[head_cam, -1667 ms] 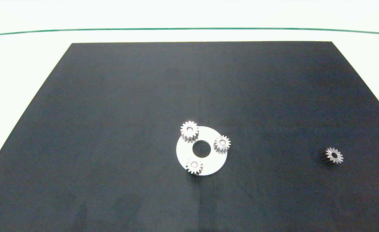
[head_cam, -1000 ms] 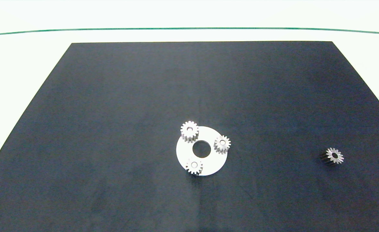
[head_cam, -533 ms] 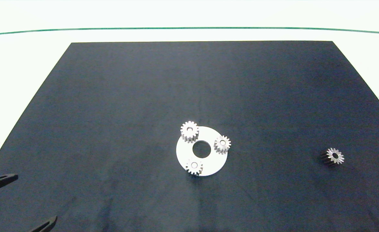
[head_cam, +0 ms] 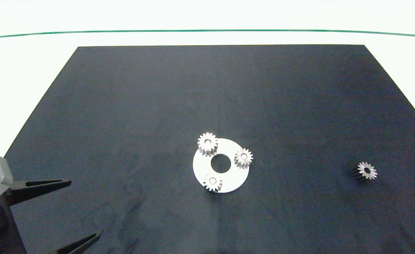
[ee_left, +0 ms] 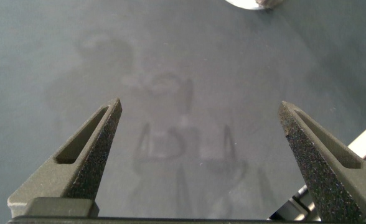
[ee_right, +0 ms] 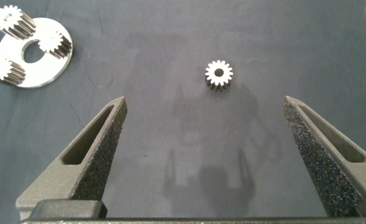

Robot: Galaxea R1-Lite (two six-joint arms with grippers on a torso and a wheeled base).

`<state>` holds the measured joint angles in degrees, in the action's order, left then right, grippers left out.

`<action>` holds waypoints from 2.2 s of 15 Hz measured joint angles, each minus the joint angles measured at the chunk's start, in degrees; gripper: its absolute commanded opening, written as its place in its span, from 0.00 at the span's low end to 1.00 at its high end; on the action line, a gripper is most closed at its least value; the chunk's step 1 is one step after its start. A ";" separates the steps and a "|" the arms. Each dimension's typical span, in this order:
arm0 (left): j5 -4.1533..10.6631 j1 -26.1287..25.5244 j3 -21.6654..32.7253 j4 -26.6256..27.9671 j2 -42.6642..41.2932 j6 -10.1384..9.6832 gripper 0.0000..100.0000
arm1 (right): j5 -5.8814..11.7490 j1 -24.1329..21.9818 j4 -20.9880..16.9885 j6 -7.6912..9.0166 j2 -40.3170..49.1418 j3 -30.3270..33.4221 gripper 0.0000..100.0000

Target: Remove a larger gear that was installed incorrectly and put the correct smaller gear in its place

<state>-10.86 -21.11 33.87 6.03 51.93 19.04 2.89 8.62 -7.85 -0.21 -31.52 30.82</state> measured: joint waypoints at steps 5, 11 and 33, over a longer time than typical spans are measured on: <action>10.35 -8.55 6.16 -0.30 9.91 0.91 1.00 | 0.28 -0.18 -0.11 0.78 -0.34 -0.17 1.00; 16.86 -15.19 12.00 -8.59 21.30 0.68 1.00 | 0.30 -0.11 -0.17 0.59 -0.06 -0.48 1.00; 20.92 -21.49 28.84 -14.85 45.07 -3.64 1.00 | -0.13 -0.02 -0.02 0.28 0.39 -0.83 1.00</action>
<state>10.06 -42.61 62.71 -8.81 97.00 15.40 2.76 8.59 -7.88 0.07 -31.13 29.99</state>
